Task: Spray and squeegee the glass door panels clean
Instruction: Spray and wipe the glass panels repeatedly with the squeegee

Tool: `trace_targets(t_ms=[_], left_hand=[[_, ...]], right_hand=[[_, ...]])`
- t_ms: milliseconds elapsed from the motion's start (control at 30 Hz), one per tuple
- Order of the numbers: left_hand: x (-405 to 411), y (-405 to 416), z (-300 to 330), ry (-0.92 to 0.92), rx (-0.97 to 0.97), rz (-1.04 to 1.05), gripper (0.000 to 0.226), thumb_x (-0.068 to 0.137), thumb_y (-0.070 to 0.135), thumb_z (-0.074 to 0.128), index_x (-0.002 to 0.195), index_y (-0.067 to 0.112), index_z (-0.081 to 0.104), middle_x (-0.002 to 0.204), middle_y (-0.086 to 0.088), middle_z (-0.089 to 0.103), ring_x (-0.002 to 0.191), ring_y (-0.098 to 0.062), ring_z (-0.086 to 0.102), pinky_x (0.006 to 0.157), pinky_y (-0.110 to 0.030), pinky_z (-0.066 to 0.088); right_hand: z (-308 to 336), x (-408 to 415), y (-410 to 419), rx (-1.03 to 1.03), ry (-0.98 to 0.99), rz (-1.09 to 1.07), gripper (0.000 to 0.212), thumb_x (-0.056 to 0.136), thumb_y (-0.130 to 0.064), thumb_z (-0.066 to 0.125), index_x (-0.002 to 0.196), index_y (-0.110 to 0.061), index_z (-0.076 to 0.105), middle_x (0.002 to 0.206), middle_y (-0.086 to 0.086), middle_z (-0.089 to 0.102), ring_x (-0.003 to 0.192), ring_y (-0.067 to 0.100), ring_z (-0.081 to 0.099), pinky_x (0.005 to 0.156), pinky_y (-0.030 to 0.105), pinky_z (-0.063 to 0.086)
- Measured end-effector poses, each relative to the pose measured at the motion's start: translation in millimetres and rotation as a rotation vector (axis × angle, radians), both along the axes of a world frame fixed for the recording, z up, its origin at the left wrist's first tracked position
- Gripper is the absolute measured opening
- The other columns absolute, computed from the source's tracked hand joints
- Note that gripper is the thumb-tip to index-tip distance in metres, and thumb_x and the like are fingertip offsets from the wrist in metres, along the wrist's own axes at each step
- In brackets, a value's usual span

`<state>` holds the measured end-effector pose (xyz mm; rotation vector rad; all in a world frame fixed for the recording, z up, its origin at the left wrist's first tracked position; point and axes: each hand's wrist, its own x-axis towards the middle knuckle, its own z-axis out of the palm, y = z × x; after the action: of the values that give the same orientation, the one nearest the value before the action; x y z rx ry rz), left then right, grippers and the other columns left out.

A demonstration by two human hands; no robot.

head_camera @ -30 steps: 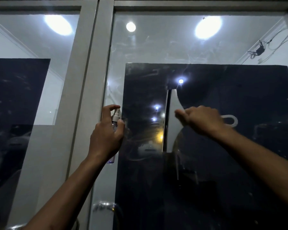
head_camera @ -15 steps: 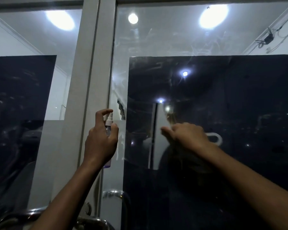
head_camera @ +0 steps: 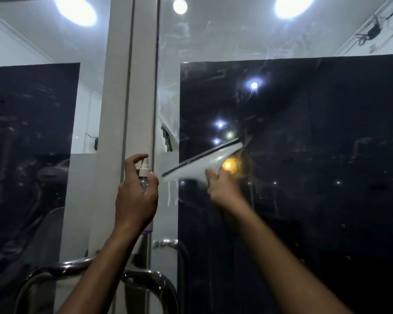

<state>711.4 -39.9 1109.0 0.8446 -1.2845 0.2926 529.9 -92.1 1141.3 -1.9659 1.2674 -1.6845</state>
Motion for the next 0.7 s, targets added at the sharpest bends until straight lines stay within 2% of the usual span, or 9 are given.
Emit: trace_targets(t_ms=[67,200,300,367,500,533,600,634,700], left_hand=[[-5.9,6.0,-12.2,0.001,0.013,-0.031,0.034,0.102,0.020,0.050,0.124,0.044,0.038,0.079,-0.007,0.063,0.066,-0.029,0.064,0.062,-0.056,0.057],[-10.9,21.3,-32.0,-0.057,0.000,-0.056,0.039,0.102,0.017,0.051,0.121,0.047,0.036,0.078,-0.007,0.062,0.063,-0.029,0.063,0.059,-0.052,0.057],[-7.6,25.0,-36.3,-0.066,0.024,-0.051,0.040,0.102,0.017,0.051,0.120,0.049,0.036,0.077,-0.006,0.063,0.063,-0.028,0.062,0.059,-0.052,0.057],[-8.5,26.8,-35.8,-0.065,0.031,-0.040,0.038,0.102,0.018,0.051,0.120,0.048,0.036,0.079,-0.005,0.063,0.065,-0.026,0.063,0.060,-0.051,0.058],[-15.4,27.5,-34.8,-0.045,0.037,-0.012,0.037,0.102,0.020,0.050,0.121,0.048,0.036,0.078,-0.005,0.063,0.065,-0.026,0.064,0.061,-0.052,0.058],[-18.1,27.5,-35.7,-0.036,0.047,-0.009,0.036,0.102,0.020,0.051,0.122,0.047,0.037,0.078,-0.005,0.063,0.064,-0.026,0.064,0.061,-0.052,0.057],[-24.1,29.5,-38.7,-0.033,0.076,-0.010,0.035,0.102,0.021,0.051,0.124,0.046,0.038,0.077,-0.005,0.064,0.064,-0.027,0.064,0.061,-0.054,0.057],[-27.5,32.7,-42.3,-0.032,0.094,-0.014,0.035,0.101,0.022,0.051,0.124,0.045,0.038,0.077,-0.006,0.064,0.063,-0.027,0.064,0.060,-0.054,0.056],[-33.3,38.7,-49.1,-0.026,0.114,-0.032,0.035,0.101,0.019,0.051,0.124,0.044,0.039,0.077,-0.007,0.063,0.061,-0.028,0.063,0.058,-0.053,0.056]], right_hand=[[-62.8,6.4,12.3,0.074,-0.045,0.078,0.034,0.105,-0.040,0.042,0.111,-0.012,0.061,0.095,0.001,0.064,0.076,0.008,0.058,0.056,0.015,0.038],[-122.6,-3.6,31.2,0.129,-0.126,0.074,0.025,0.105,-0.038,0.043,0.097,-0.022,0.061,0.087,-0.009,0.064,0.074,-0.001,0.057,0.048,0.006,0.038],[-85.9,-0.5,29.0,0.082,-0.110,0.053,0.026,0.105,-0.038,0.041,0.102,-0.019,0.057,0.089,-0.008,0.060,0.073,-0.003,0.052,0.048,0.008,0.035],[-40.9,6.5,24.7,0.015,-0.103,0.017,0.030,0.106,-0.037,0.039,0.108,-0.013,0.057,0.094,-0.005,0.058,0.077,0.007,0.054,0.055,0.016,0.036],[0.8,13.4,17.1,-0.025,-0.087,-0.015,0.044,0.107,-0.036,0.037,0.128,-0.002,0.054,0.122,0.013,0.059,0.115,0.028,0.056,0.084,0.026,0.038],[-12.8,10.4,16.2,-0.009,-0.074,-0.014,0.043,0.107,-0.036,0.038,0.129,-0.004,0.055,0.122,0.012,0.058,0.110,0.026,0.057,0.081,0.019,0.037],[-58.8,-0.8,21.3,0.037,-0.044,0.018,0.037,0.107,-0.034,0.039,0.125,-0.009,0.058,0.107,0.004,0.057,0.086,0.011,0.056,0.059,0.000,0.032],[-86.4,-9.0,26.1,0.063,-0.033,0.026,0.034,0.106,-0.034,0.040,0.121,-0.012,0.061,0.101,0.000,0.056,0.081,0.006,0.055,0.052,-0.002,0.032],[-132.4,-26.0,33.3,0.110,-0.029,0.033,0.029,0.106,-0.034,0.041,0.114,-0.016,0.062,0.098,-0.003,0.059,0.088,0.011,0.060,0.054,-0.002,0.035]])
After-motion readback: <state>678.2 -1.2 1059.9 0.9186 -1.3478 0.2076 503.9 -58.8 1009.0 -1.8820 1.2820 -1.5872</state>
